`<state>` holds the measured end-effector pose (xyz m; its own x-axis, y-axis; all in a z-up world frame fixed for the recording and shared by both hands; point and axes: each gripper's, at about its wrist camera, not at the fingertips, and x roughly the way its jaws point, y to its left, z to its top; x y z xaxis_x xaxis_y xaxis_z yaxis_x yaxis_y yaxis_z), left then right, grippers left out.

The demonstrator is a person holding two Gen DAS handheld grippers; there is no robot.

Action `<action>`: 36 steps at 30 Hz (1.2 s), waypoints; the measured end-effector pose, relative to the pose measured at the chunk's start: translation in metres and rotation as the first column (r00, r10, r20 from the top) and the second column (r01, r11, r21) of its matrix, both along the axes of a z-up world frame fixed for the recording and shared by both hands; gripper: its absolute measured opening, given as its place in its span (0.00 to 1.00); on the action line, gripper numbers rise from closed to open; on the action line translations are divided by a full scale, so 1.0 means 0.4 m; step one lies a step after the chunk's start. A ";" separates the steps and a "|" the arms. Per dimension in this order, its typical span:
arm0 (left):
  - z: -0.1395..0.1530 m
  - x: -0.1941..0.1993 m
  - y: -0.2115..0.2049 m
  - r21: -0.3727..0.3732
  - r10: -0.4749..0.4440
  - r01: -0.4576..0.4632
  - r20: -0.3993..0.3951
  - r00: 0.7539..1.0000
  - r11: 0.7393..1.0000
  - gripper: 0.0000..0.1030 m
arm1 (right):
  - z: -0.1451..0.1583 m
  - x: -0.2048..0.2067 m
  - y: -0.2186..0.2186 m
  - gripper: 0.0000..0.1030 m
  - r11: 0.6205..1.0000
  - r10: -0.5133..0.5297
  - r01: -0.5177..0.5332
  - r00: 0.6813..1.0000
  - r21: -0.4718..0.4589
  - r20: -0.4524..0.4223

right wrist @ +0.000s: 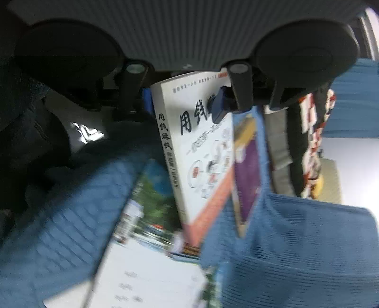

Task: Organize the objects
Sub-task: 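Carry the orange book over the purple paperback and tilt it down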

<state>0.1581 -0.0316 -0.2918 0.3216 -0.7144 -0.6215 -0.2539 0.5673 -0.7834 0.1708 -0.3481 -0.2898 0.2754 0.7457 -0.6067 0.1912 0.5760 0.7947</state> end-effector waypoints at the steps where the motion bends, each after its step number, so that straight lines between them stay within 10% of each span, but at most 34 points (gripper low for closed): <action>1: 0.016 0.006 0.005 -0.008 -0.003 0.003 0.010 1.000 1.000 0.40 | 0.017 -0.003 0.000 0.42 1.000 -0.006 0.006 1.000 0.000 0.019; 8: 0.166 0.052 0.023 0.014 -0.008 0.006 0.163 0.987 1.000 0.34 | 0.134 0.013 0.004 0.33 0.998 -0.023 0.015 0.993 0.066 0.119; 24: 0.294 0.141 0.109 -0.095 0.125 -0.105 0.233 0.964 0.990 0.34 | 0.366 0.087 0.092 0.26 0.997 0.046 -0.062 0.949 0.044 0.313; 36: 0.291 0.176 0.175 -0.086 0.152 -0.134 0.249 0.956 0.987 0.30 | 0.368 0.150 0.219 0.23 0.991 0.116 -0.131 0.944 0.028 0.309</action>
